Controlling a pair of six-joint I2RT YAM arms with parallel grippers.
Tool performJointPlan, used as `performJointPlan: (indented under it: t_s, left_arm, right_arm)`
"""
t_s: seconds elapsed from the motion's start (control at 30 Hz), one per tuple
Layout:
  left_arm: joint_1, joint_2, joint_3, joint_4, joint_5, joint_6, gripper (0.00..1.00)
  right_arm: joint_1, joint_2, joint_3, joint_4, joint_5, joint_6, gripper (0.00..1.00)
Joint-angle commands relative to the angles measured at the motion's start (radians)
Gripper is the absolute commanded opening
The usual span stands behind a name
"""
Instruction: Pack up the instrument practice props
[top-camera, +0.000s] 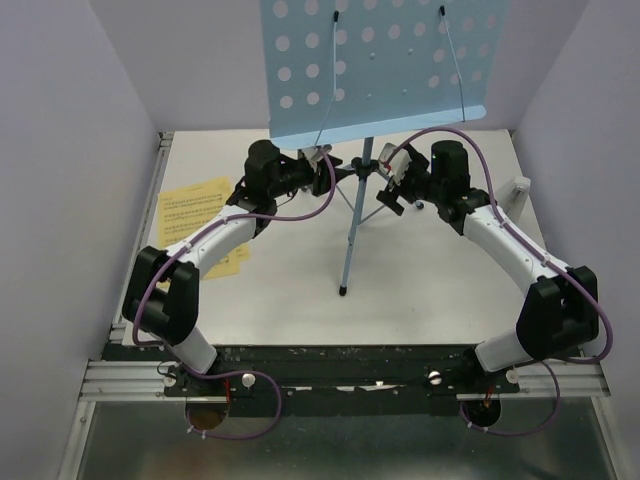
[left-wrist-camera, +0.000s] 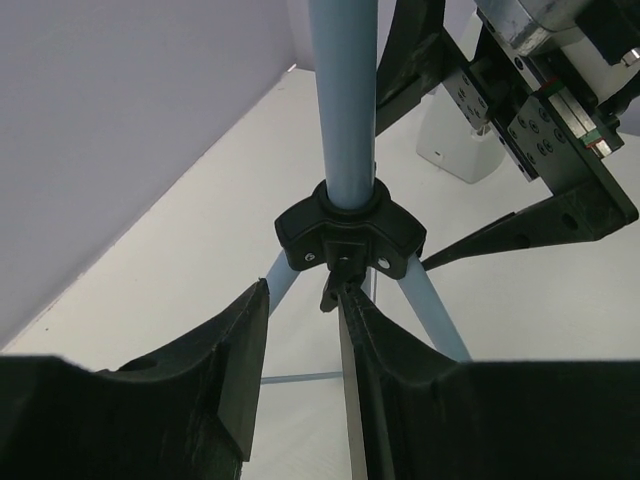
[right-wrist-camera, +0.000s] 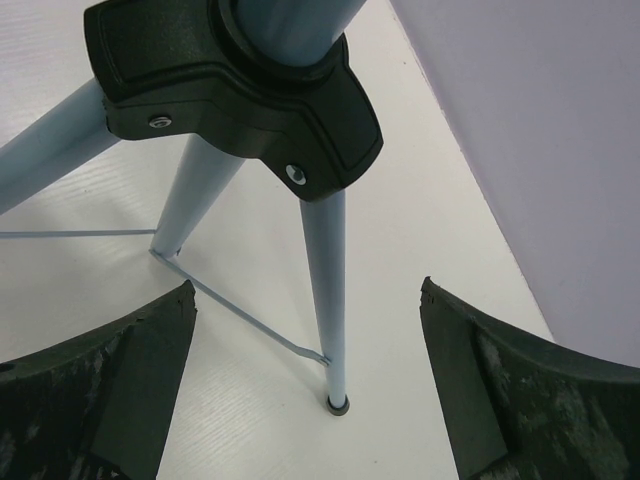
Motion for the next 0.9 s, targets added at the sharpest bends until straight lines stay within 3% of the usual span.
performJointPlan:
  t_s: [0.0, 0.17, 0.57, 0.67, 0.87]
  left_arm:
    - [-0.013, -0.043, -0.032, -0.037, 0.078, 0.061, 0.45]
    - [-0.004, -0.038, -0.047, -0.022, 0.111, 0.093, 0.55]
    - [-0.031, 0.020, 0.040, 0.009, 0.067, -0.062, 0.54]
    - [-0.051, 0.032, 0.049, -0.008, 0.053, -0.057, 0.48]
    - [-0.044, 0.039, 0.071, -0.080, 0.016, -0.141, 0.18]
  right_arm:
    - [0.002, -0.010, -0.008, -0.004, 0.012, 0.013, 1.00]
    - [0.002, 0.007, 0.004, -0.007, 0.012, 0.012, 1.00]
    - [0.002, 0.043, 0.018, 0.006, 0.015, 0.020, 1.00]
    - [0.002, 0.053, 0.030, 0.009, 0.012, 0.026, 1.00]
    - [0.002, 0.066, 0.053, 0.015, 0.006, 0.040, 1.00]
